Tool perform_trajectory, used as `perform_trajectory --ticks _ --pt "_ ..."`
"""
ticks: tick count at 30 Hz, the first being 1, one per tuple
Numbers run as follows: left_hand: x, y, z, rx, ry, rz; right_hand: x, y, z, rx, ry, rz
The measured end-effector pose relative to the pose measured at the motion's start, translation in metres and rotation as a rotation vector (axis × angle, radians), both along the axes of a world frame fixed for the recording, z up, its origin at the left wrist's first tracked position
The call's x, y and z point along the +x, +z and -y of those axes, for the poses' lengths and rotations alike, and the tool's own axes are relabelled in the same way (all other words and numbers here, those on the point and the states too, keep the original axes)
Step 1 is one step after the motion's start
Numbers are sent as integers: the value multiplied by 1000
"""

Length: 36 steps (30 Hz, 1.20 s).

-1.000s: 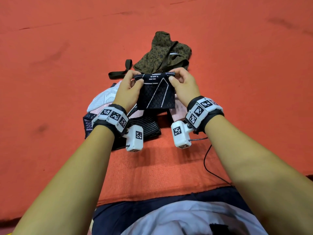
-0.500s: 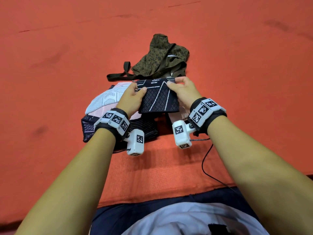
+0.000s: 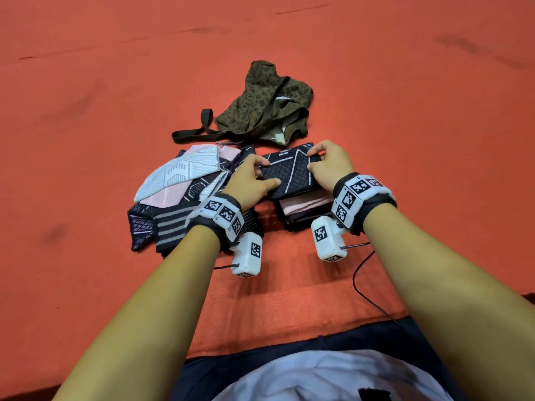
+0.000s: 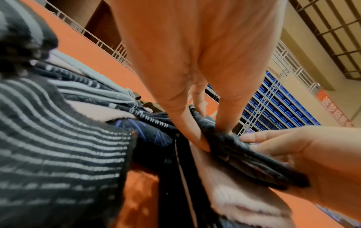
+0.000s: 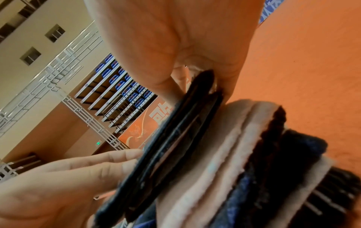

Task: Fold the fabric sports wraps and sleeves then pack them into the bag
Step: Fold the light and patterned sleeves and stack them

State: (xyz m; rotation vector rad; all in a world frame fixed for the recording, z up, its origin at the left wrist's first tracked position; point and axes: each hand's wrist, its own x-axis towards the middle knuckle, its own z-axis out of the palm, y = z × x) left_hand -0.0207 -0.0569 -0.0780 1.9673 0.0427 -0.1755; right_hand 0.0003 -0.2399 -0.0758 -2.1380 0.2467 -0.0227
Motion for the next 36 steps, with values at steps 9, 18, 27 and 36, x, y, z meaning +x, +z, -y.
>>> perform_trajectory --ticks 9,18,27,36 --pt "11 -23 9 81 -32 -20 -8 -1 15 -172 38 -36" --pt "8 -16 5 286 -89 -10 -6 3 -7 -521 122 -151" --pt "14 22 -73 511 25 16 27 44 -89 -570 471 -3" --pt "28 18 -159 727 111 -63 47 32 -182 -678 760 12"
